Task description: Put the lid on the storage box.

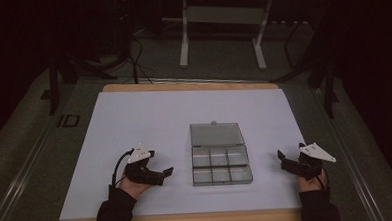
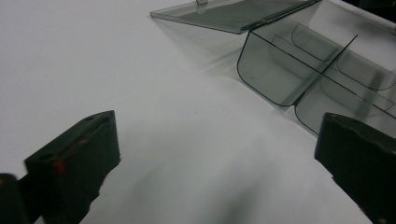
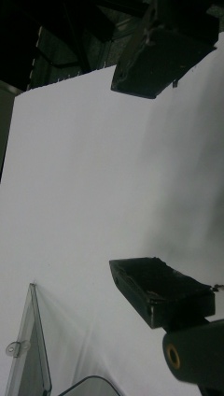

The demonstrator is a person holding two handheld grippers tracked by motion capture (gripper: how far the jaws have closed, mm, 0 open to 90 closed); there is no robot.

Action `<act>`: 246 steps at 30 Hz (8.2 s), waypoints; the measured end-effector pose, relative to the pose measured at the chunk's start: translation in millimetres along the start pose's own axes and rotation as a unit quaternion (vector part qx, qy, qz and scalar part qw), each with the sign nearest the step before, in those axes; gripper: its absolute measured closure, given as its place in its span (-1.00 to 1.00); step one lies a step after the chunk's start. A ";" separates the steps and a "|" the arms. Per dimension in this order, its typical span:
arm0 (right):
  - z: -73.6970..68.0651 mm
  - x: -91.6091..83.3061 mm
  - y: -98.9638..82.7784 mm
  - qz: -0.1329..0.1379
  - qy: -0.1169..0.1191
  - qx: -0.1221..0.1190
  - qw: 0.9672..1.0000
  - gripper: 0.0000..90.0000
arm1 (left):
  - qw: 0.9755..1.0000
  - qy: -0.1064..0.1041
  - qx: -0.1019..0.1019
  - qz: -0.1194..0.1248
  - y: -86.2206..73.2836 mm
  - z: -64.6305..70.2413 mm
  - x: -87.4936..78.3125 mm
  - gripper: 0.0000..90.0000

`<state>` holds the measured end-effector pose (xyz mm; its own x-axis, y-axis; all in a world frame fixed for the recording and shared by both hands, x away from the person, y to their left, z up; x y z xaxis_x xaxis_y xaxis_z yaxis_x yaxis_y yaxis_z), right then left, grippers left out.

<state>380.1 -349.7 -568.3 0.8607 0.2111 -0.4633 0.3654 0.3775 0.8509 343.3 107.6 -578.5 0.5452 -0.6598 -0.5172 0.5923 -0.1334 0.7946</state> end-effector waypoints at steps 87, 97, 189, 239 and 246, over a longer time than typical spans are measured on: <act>-2.9 0.9 -0.2 -0.006 0.003 -0.011 1.000 -0.70 | 0.977 -0.046 -0.162 -0.132 75.9 22.2 120.0 -0.32; -2.1 2.5 -0.6 -0.014 0.005 -0.008 1.000 -0.70 | 0.991 -0.048 -0.099 -0.081 85.8 26.1 101.9 0.33; -91.4 16.6 97.6 0.028 0.244 -0.047 0.968 0.85 | 0.998 -0.064 0.016 0.002 81.1 42.6 50.8 0.82; -100.5 -1.0 55.5 0.014 0.291 -0.074 0.954 0.89 | 0.994 -0.060 0.078 -0.055 42.6 54.0 41.1 0.88; -101.6 2.0 46.1 -0.003 0.293 -0.075 0.953 0.90 | 0.993 -0.057 0.073 -0.069 35.6 48.2 44.4 0.88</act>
<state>362.6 -240.3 -555.2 0.4969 0.6598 -0.5637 0.2765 0.4954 0.8235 360.0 37.9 -557.9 0.3902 -0.7057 -0.5914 0.5594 -0.3285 0.7610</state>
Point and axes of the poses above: each handheld gripper's, and its own axes: x roughly forward along the jaws, y roughly out of its top, z roughly to its right, the point moved 8 cm from there along x, roughly forward along the jaws, and after that the axes turned 9 degrees about -x, right-handed, at the moved point
